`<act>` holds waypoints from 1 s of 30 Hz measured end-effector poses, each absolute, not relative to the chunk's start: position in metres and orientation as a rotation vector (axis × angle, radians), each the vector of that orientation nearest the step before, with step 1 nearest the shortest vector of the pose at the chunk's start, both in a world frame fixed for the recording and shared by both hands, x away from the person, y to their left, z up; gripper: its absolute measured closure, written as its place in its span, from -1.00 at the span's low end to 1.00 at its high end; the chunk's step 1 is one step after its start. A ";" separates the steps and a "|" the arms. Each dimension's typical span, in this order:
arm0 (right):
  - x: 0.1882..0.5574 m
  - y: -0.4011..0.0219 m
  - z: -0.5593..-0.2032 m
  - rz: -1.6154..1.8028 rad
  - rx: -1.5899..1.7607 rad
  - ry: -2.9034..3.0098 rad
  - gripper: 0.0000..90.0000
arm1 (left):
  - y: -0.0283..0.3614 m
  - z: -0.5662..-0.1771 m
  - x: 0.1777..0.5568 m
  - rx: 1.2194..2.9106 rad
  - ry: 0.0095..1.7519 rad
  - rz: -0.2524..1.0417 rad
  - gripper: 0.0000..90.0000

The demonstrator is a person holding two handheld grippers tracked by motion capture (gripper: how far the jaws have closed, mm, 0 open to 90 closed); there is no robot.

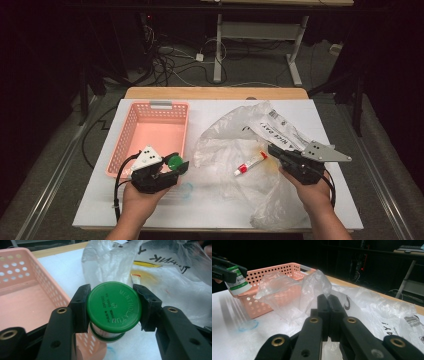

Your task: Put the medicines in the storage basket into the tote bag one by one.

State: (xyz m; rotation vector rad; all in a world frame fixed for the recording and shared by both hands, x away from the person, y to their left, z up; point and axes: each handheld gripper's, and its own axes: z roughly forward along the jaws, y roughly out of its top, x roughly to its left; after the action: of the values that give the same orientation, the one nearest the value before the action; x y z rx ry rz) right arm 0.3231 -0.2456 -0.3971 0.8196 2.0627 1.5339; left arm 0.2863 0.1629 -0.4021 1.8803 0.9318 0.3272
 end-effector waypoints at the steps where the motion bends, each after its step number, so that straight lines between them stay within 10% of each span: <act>1: 0.323 -0.246 -0.397 1.532 0.816 2.064 1.00 | 0.160 -0.403 0.286 1.888 0.926 0.327 0.11; 30: 0.323 -0.242 -0.400 1.526 0.811 2.090 1.00 | 0.080 -0.444 0.281 2.072 0.758 0.187 0.11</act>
State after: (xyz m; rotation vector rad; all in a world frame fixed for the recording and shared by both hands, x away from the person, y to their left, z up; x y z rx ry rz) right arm 0.3233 -0.2422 -0.4001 0.8113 2.0900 1.5260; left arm 0.2814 0.0801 -0.4439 2.0718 0.7580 0.1873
